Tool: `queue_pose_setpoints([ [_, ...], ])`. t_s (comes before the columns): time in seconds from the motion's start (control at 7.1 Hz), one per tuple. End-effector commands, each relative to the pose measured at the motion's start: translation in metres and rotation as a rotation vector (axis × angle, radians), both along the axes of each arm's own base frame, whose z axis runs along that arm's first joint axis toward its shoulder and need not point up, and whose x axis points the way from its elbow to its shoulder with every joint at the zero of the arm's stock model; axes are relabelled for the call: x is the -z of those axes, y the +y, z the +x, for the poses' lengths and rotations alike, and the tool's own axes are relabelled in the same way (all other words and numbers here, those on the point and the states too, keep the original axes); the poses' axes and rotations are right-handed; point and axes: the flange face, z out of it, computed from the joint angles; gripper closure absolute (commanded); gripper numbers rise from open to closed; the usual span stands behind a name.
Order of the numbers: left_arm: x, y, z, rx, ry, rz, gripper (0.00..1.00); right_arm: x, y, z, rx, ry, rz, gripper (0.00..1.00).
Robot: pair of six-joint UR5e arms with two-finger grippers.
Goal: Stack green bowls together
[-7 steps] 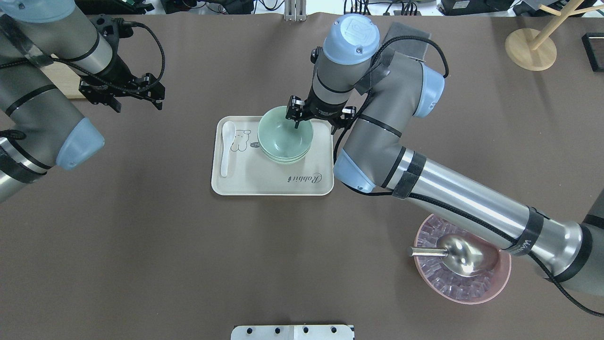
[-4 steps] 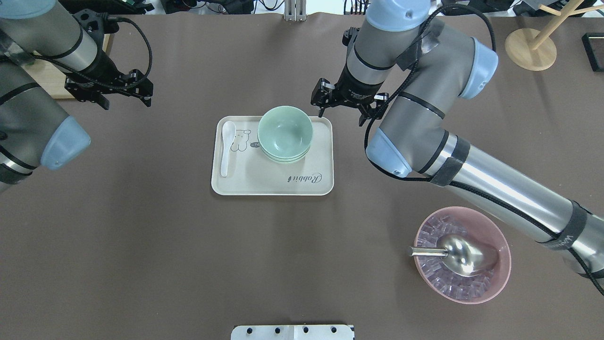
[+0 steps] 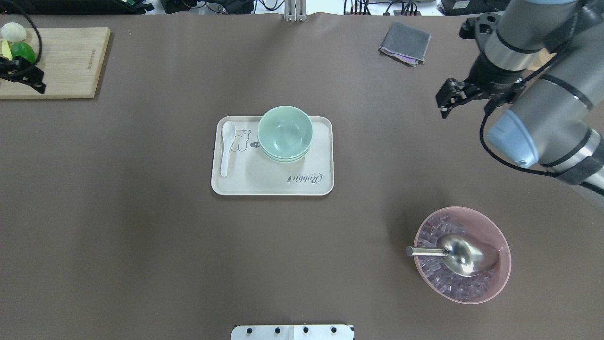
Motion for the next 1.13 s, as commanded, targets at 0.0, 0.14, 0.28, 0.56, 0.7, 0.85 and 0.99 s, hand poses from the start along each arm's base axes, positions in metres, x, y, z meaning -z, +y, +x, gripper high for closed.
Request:
queue_pose_setpoints([
  [0.0, -0.079, 0.011, -0.121, -0.028, 0.043, 0.012, 0.02, -0.120, 0.016, 0.134, 0.091, -0.019, 0.032, 0.00],
  [0.14, -0.111, 0.013, -0.152, -0.035, 0.039, 0.008, 0.02, -0.162, 0.031, 0.181, 0.081, -0.025, 0.009, 0.00],
  [0.28, -0.140, 0.025, -0.176, 0.003, 0.036, -0.034, 0.02, -0.207, 0.056, 0.216, 0.080, -0.040, 0.020, 0.00],
  [0.56, -0.151, 0.041, -0.180, 0.020, 0.045, -0.054, 0.02, -0.291, 0.092, 0.256, 0.014, -0.056, -0.030, 0.00],
  [0.7, -0.148, 0.052, -0.176, 0.011, 0.101, -0.050, 0.02, -0.309, 0.092, 0.268, -0.012, -0.058, -0.037, 0.00],
  [0.85, -0.149, 0.053, -0.176, 0.013, 0.096, -0.058, 0.02, -0.305, 0.088, 0.272, -0.026, -0.060, -0.034, 0.00],
  [0.99, -0.131, 0.047, -0.174, 0.059, 0.098, -0.073, 0.02, -0.299, 0.083, 0.273, -0.031, -0.066, -0.029, 0.00],
])
